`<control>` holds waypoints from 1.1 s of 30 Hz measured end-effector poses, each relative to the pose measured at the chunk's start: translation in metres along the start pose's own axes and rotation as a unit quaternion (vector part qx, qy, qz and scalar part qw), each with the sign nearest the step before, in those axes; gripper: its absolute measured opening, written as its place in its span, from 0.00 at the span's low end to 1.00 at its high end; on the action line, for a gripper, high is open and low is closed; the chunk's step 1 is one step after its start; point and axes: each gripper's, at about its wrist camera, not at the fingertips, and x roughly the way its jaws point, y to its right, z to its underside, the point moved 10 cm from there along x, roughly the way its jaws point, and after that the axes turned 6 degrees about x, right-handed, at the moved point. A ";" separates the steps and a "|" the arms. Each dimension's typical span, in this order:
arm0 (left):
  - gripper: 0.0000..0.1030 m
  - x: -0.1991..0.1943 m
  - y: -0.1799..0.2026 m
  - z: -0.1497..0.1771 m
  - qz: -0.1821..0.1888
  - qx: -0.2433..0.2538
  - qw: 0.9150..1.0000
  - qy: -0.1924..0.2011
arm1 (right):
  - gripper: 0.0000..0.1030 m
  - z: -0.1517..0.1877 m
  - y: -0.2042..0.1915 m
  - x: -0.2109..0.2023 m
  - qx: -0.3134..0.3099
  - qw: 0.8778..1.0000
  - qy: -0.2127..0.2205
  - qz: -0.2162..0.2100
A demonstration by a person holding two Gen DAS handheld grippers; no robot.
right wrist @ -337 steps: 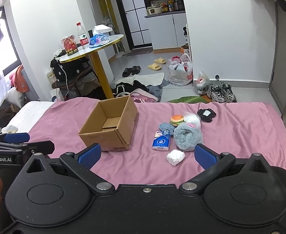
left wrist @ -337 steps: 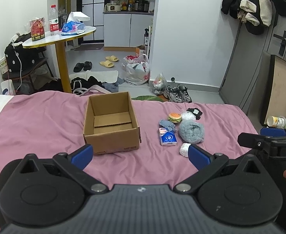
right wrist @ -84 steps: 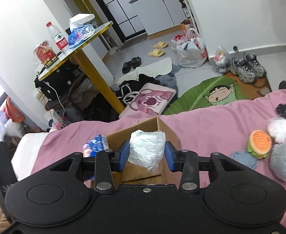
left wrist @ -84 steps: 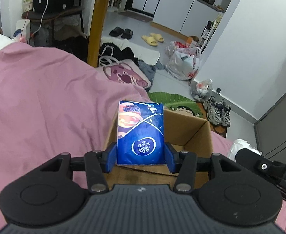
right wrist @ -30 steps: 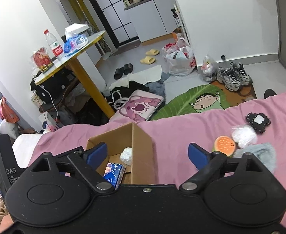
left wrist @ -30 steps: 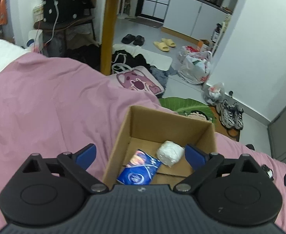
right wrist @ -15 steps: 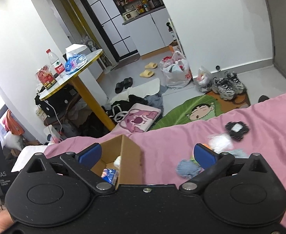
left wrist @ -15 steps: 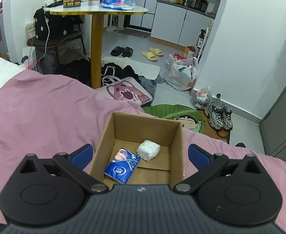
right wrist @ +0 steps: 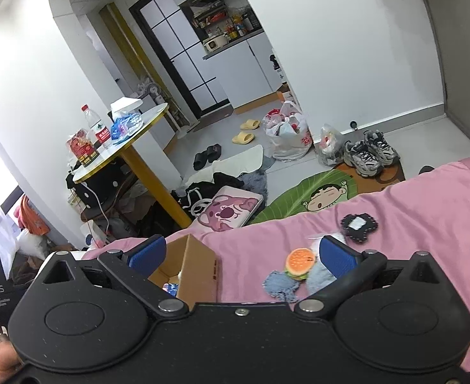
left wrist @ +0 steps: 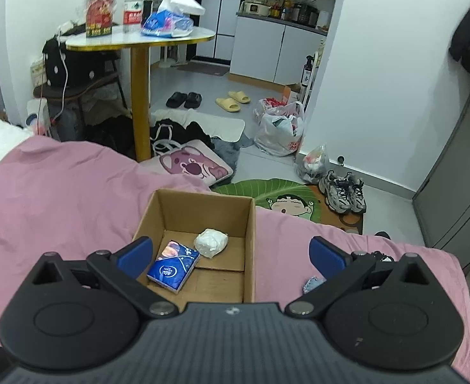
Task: Organize soft objects
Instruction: 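Withdraw both tools from the box toward the grey fluffy plush, then grasp the grey fluffy plush with the right tool while the left tool grasps it too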
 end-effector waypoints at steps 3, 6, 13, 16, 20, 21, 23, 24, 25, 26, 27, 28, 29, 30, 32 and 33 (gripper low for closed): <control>1.00 -0.002 0.010 0.004 0.004 0.003 1.000 -0.004 | 1.00 -0.001 0.014 -0.005 0.009 1.000 0.003 0.001; 1.00 -0.004 0.020 0.007 0.005 0.007 1.000 -0.005 | 1.00 0.000 0.024 -0.010 0.011 1.000 0.004 0.002; 1.00 -0.010 0.047 0.014 0.024 0.016 1.000 -0.009 | 1.00 0.002 0.044 -0.015 0.018 1.000 -0.005 -0.001; 1.00 -0.012 0.056 0.014 0.020 0.021 1.000 -0.010 | 1.00 0.002 0.051 -0.016 0.011 1.000 -0.012 0.001; 1.00 -0.012 0.066 0.015 0.016 0.023 1.000 -0.015 | 1.00 0.001 0.064 -0.016 0.016 1.000 -0.016 0.000; 1.00 -0.012 0.070 0.016 0.017 0.024 0.999 -0.018 | 1.00 0.001 0.068 -0.015 0.020 1.000 -0.016 0.002; 1.00 -0.012 0.076 0.018 0.021 0.025 0.999 -0.023 | 1.00 0.002 0.076 -0.013 0.029 0.999 -0.017 0.006; 1.00 -0.012 0.079 0.020 0.023 0.026 0.999 -0.027 | 1.00 0.002 0.079 -0.012 0.034 0.999 -0.018 0.006; 1.00 -0.010 0.082 0.023 0.023 0.028 0.999 -0.033 | 1.00 0.004 0.084 -0.010 0.042 0.999 -0.019 0.007; 1.00 -0.007 0.084 0.026 0.021 0.032 0.998 -0.039 | 1.00 0.005 0.088 -0.007 0.048 0.999 -0.020 0.010; 1.00 -0.006 0.087 0.028 0.020 0.035 0.998 -0.042 | 1.00 0.007 0.093 -0.005 0.054 0.998 -0.018 0.016; 1.00 -0.004 0.090 0.031 0.019 0.039 0.998 -0.045 | 1.00 0.008 0.097 -0.004 0.059 0.998 -0.018 0.020; 1.00 -0.003 0.093 0.033 0.018 0.041 0.998 -0.047 | 1.00 0.010 0.101 -0.001 0.066 0.997 -0.021 0.020; 1.00 -0.001 0.095 0.034 0.018 0.041 0.998 -0.049 | 0.99 0.011 0.103 0.001 0.073 0.997 -0.023 0.017; 1.00 0.002 0.099 0.038 0.020 0.043 0.998 -0.051 | 0.99 0.012 0.110 0.006 0.080 0.996 -0.027 0.021; 1.00 0.004 0.101 0.039 0.022 0.045 0.997 -0.051 | 0.99 0.013 0.112 0.009 0.082 0.996 -0.029 0.024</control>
